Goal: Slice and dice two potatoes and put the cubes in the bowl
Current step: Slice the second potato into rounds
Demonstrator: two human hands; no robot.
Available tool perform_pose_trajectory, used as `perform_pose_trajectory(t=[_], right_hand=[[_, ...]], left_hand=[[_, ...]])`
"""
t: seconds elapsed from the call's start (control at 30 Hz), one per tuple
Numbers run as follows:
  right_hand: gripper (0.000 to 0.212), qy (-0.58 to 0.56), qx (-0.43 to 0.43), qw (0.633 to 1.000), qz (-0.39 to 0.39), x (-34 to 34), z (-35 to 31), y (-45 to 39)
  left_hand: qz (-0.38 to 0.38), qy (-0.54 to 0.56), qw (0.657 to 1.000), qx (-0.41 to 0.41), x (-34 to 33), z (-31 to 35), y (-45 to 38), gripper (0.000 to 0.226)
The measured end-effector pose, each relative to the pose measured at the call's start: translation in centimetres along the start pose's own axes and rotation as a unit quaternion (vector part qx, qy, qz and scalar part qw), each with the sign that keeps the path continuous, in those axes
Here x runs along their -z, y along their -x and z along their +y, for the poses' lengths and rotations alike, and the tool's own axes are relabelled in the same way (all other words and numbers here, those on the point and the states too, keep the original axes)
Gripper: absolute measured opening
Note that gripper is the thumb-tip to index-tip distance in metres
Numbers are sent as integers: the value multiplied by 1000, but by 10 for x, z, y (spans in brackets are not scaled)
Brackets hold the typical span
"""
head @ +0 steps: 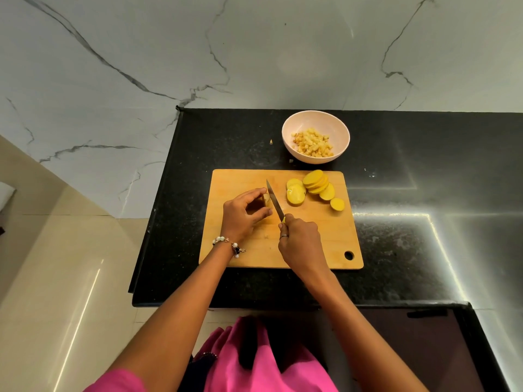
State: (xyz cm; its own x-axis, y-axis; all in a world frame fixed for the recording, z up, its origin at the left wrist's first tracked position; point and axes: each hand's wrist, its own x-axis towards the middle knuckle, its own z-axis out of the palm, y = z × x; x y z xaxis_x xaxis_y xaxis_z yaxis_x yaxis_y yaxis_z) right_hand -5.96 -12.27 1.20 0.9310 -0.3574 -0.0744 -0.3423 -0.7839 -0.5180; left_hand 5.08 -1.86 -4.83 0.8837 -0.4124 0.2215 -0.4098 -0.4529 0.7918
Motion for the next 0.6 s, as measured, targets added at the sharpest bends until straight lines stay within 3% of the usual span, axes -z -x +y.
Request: perform_pose_trajectory(t=[0.3, 0.6], right_hand=[[27, 69, -4, 998, -14, -5, -14, -4], [23, 35, -26, 998, -52, 0, -13, -9]], left_hand=[[7, 26, 999, 18, -2, 2, 0, 48], [13, 35, 999, 15, -1, 1, 1, 47]])
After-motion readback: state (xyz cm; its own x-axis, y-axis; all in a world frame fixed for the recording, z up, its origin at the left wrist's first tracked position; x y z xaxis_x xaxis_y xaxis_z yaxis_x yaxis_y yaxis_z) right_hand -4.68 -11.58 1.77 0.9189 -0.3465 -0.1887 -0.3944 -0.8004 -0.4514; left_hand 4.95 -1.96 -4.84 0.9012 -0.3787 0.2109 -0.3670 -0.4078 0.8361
